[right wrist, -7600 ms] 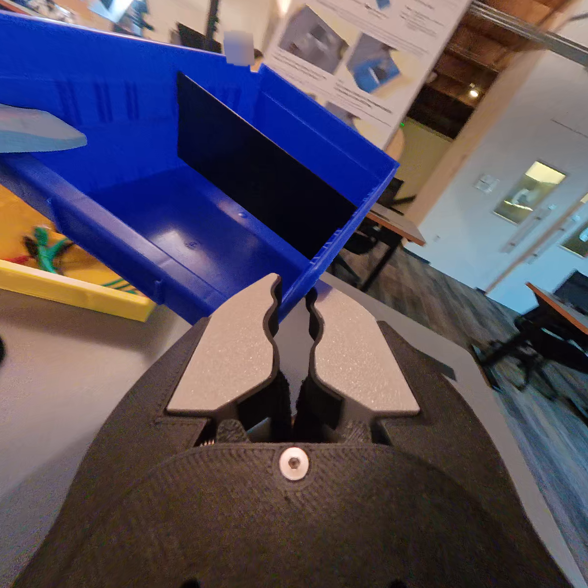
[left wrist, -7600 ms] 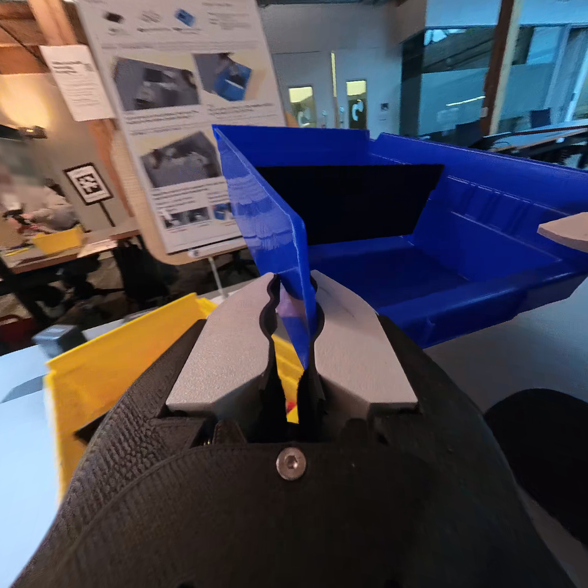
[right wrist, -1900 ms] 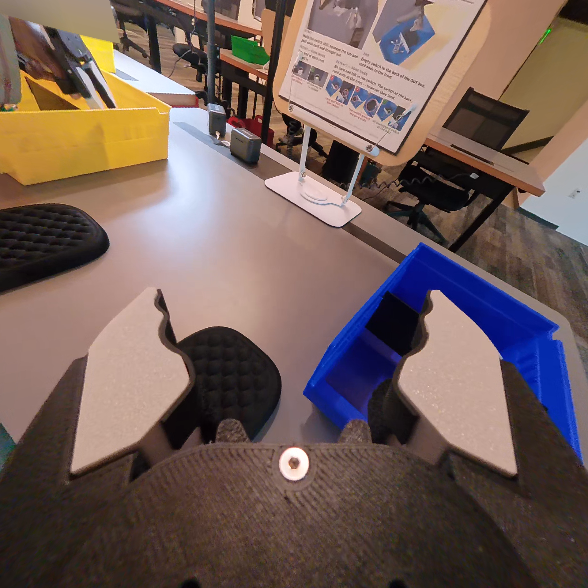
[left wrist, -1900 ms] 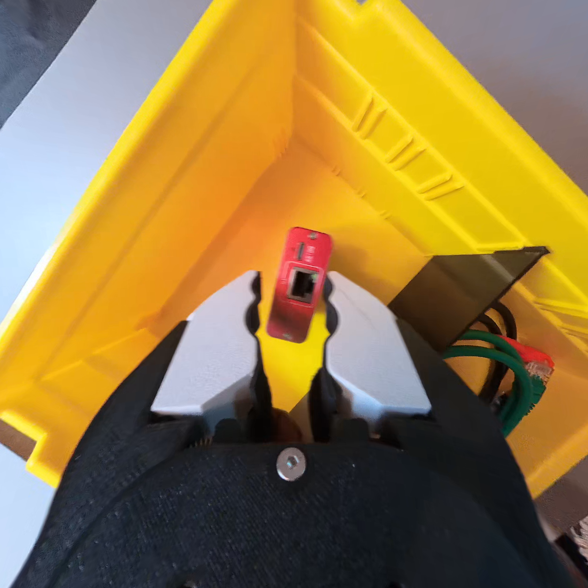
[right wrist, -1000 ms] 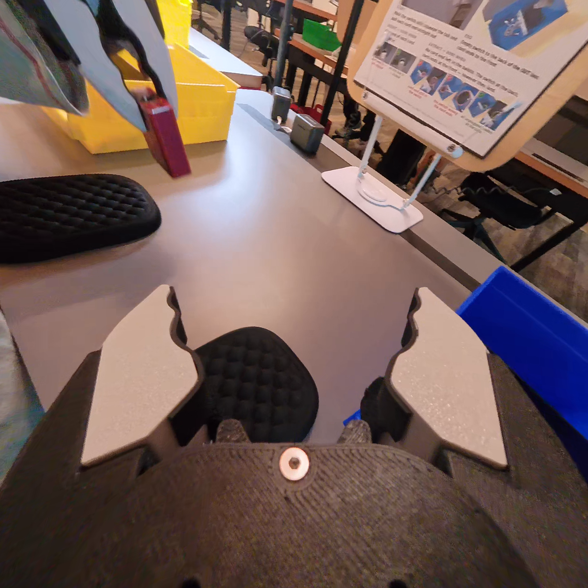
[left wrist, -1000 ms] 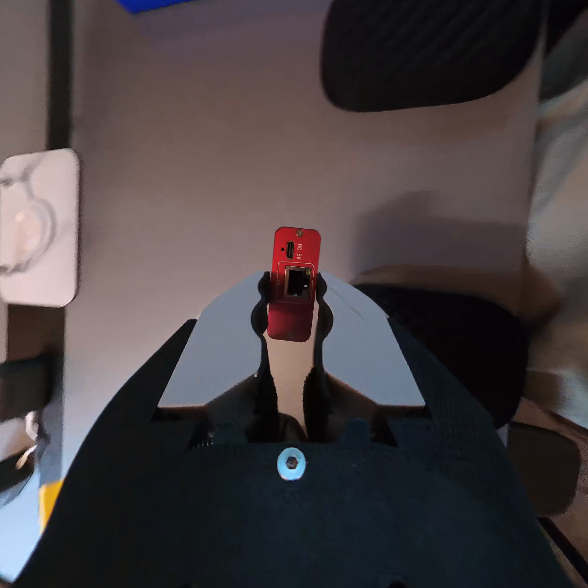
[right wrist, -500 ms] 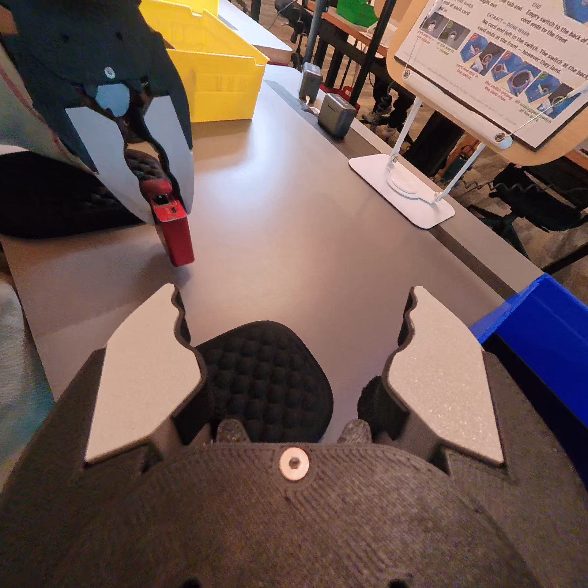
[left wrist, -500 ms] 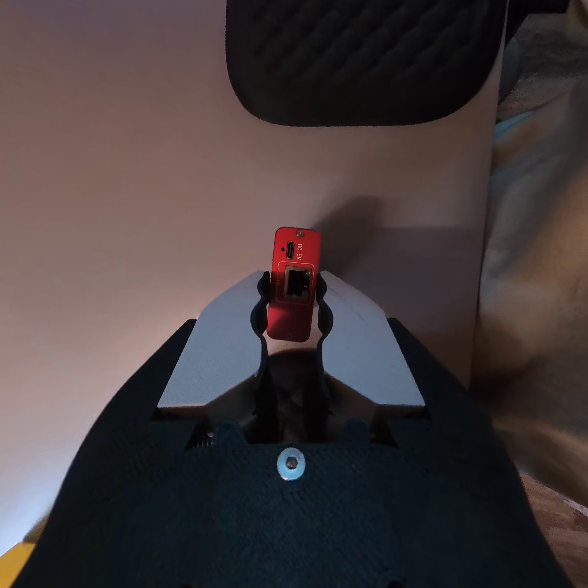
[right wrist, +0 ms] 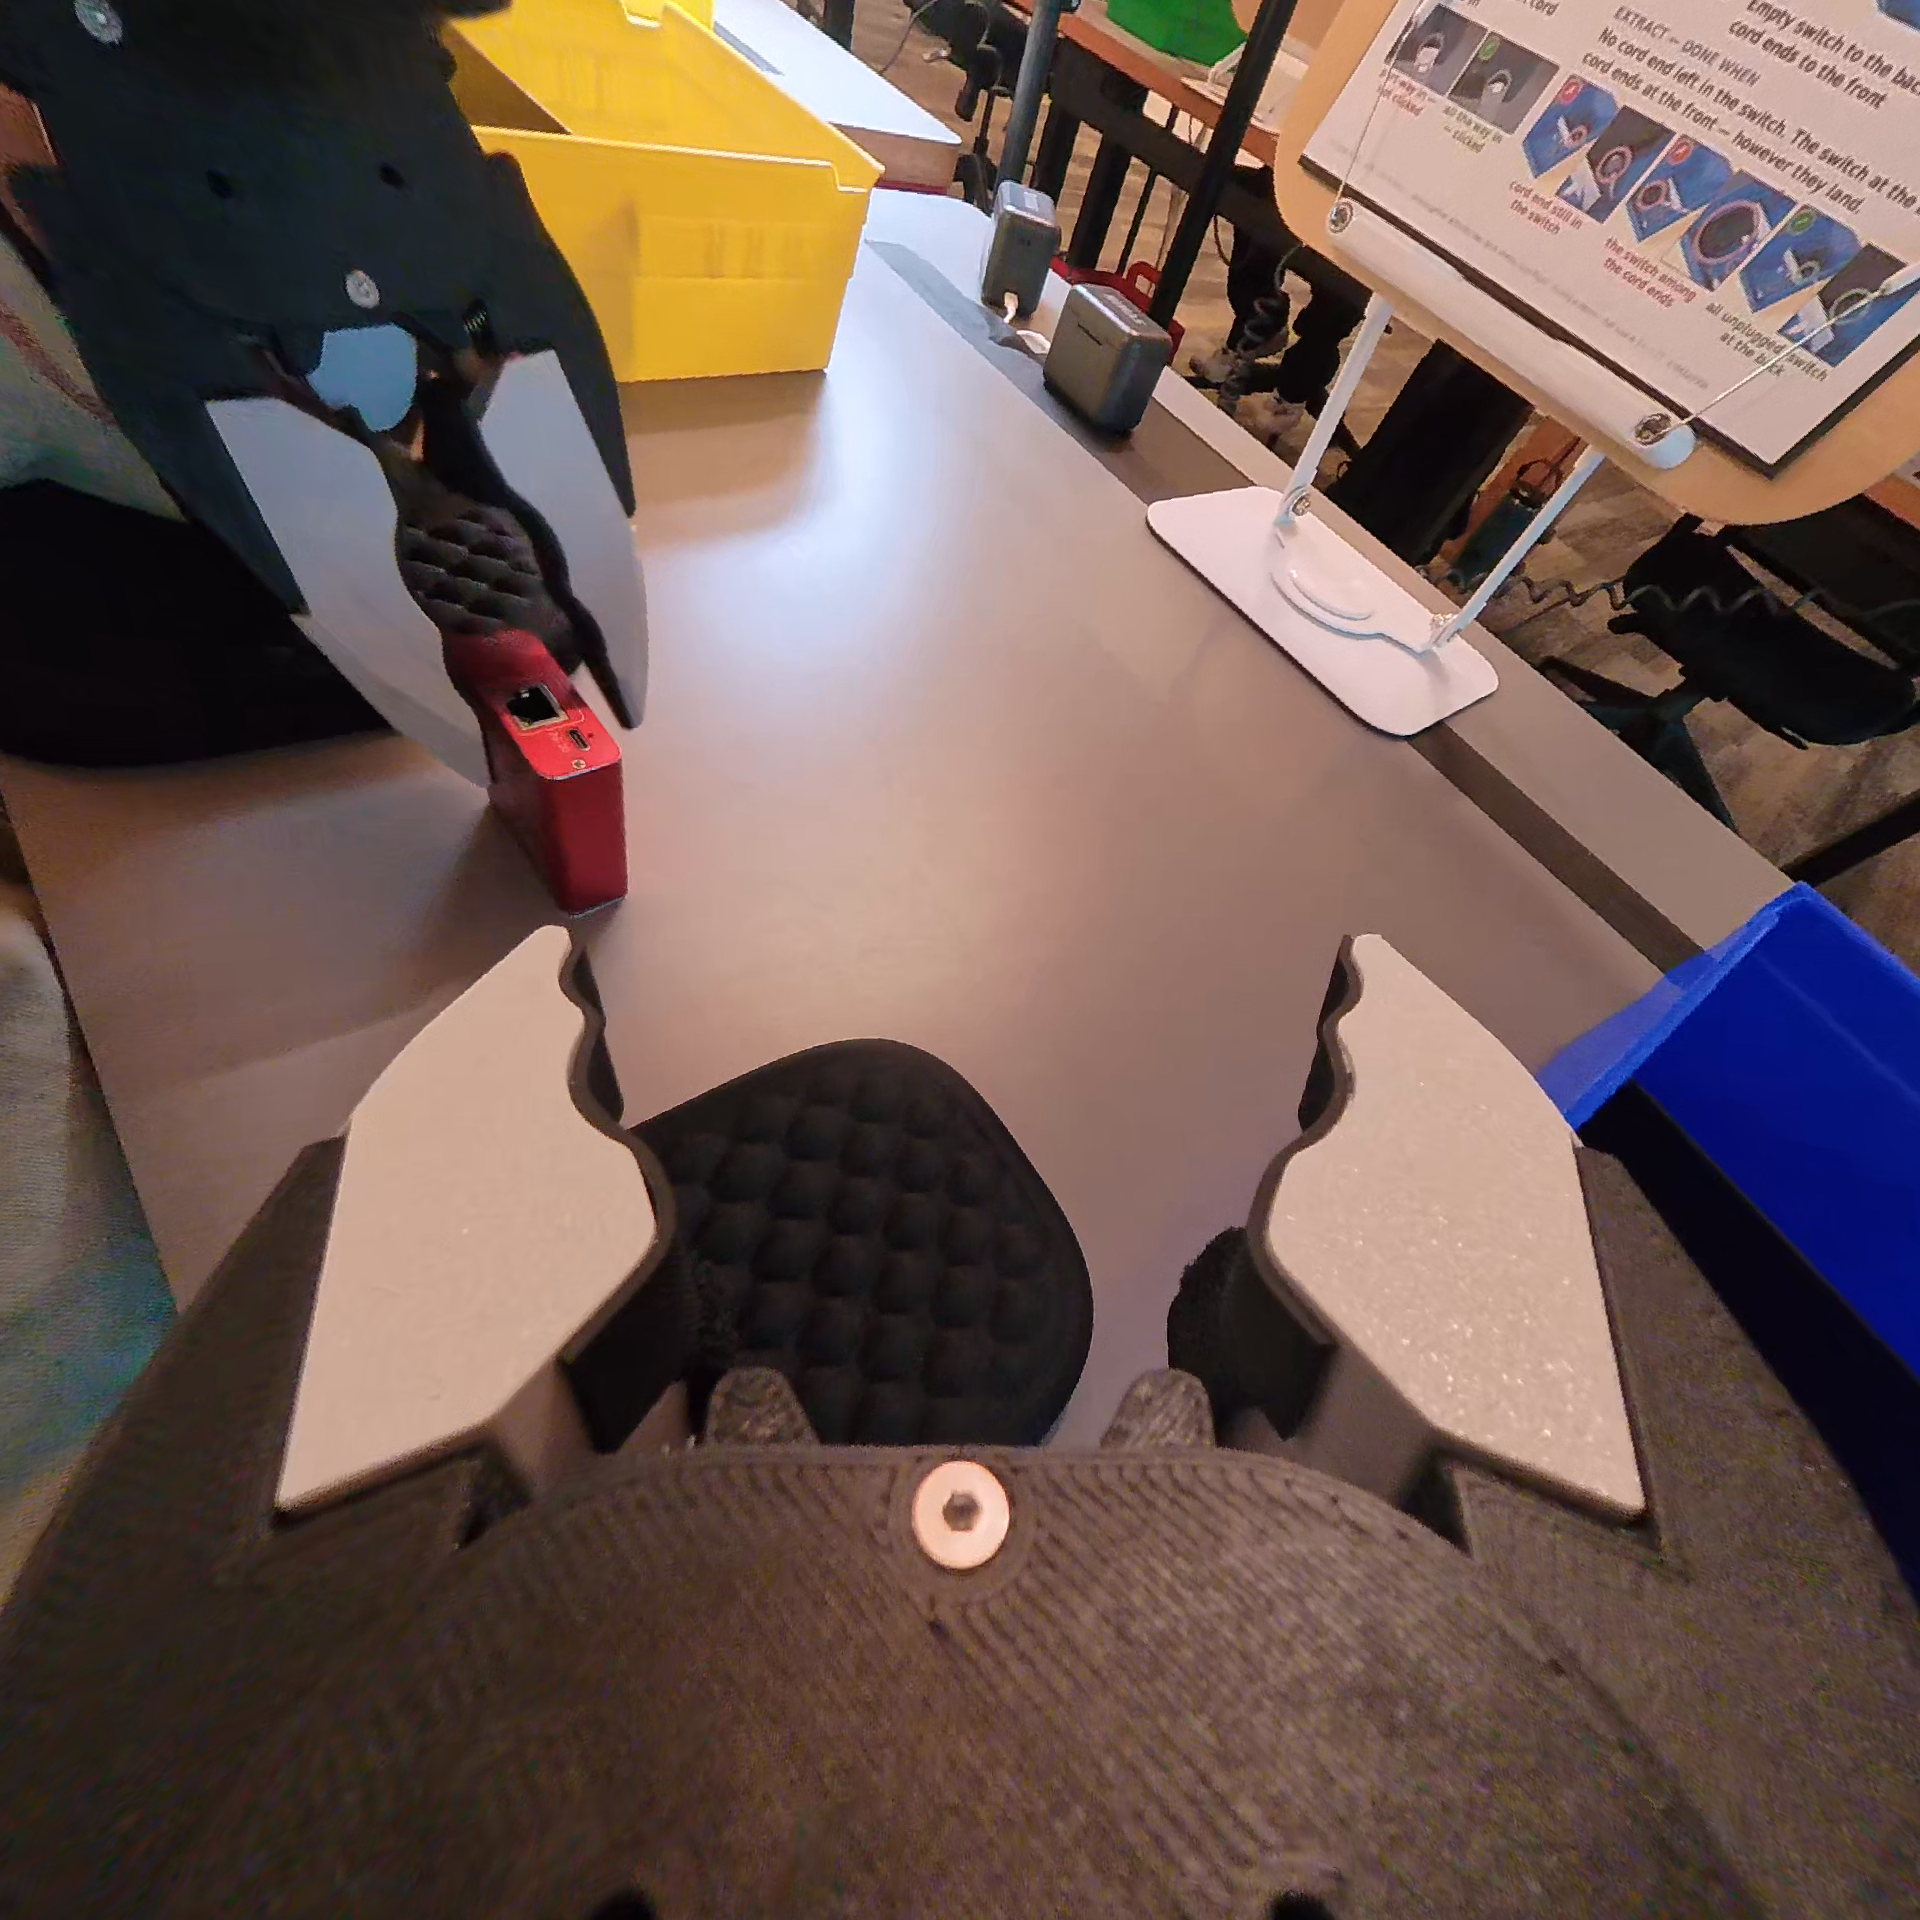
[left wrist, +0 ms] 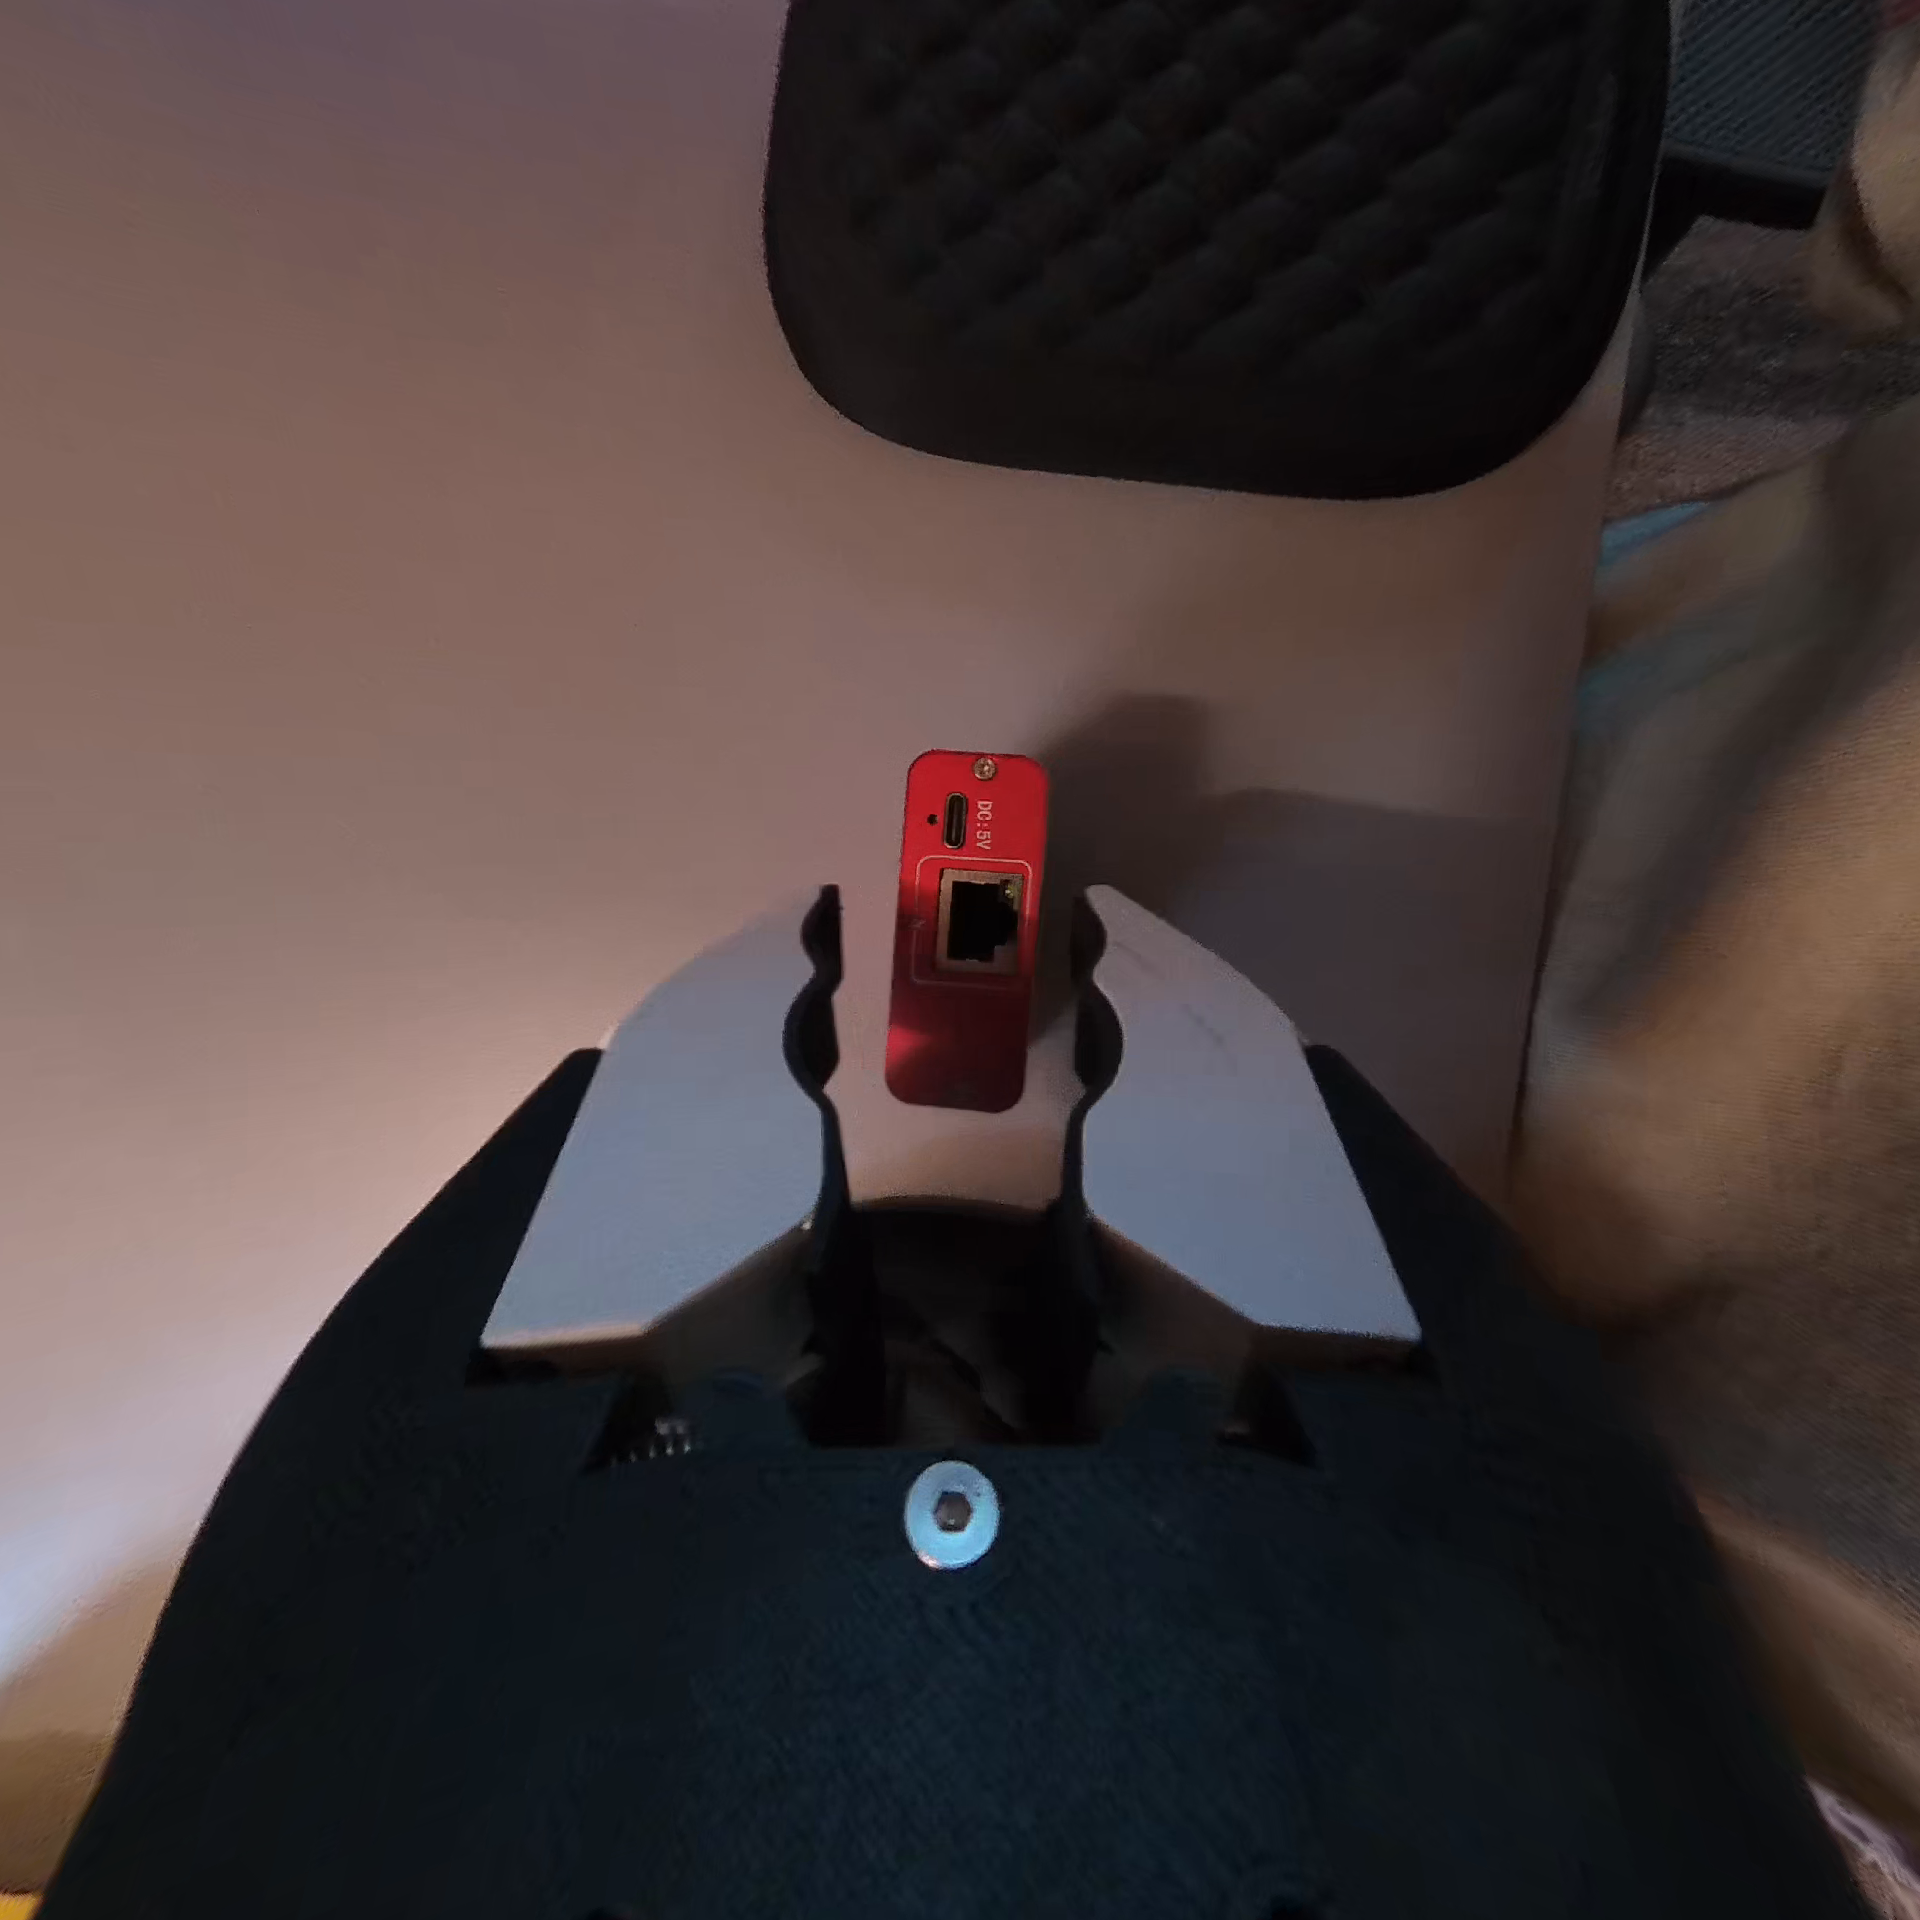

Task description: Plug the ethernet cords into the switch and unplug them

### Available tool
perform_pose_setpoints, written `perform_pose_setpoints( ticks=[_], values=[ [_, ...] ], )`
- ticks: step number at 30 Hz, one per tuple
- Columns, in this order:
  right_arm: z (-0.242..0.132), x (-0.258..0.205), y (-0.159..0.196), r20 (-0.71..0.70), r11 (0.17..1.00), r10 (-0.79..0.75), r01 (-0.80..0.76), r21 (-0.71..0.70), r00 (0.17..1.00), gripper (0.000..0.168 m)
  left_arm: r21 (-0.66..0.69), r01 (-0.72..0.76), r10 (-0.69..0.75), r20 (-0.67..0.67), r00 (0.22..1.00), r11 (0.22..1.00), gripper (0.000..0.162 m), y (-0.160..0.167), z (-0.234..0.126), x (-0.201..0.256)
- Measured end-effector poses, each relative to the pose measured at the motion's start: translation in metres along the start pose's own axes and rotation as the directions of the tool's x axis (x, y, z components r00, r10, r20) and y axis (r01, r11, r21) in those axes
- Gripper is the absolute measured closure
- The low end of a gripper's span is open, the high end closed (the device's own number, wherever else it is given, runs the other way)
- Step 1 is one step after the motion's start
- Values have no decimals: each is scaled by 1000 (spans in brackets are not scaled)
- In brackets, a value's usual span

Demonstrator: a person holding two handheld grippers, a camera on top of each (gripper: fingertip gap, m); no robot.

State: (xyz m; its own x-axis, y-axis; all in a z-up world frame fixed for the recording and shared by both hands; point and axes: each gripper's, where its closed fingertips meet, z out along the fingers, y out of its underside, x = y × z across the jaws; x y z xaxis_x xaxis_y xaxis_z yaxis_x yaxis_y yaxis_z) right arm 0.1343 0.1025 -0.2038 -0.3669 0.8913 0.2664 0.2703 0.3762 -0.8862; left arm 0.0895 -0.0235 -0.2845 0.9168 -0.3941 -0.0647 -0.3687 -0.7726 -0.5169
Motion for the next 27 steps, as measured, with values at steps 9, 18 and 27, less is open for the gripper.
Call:
perform_pose_setpoints(
  ticks=[9, 18, 27],
  values=[
    [2, 0, 3, 5, 1000, 8, -8, -1, 1000, 39, 412, 168, -277, 221, 935, 896, 92, 1, -82, -38],
    [13, -6, 6, 35, 1000, 9, -8, -15, 999, 39, 521, 407, -657, 511, 555, 750, 93, 153, -205, -90],
    [15, -9, 4, 37, 999, -13, 14, -37, 999, 39, 389, 643, -734, 515, 443, 660, 119, 254, -193, -111]
  ],
)
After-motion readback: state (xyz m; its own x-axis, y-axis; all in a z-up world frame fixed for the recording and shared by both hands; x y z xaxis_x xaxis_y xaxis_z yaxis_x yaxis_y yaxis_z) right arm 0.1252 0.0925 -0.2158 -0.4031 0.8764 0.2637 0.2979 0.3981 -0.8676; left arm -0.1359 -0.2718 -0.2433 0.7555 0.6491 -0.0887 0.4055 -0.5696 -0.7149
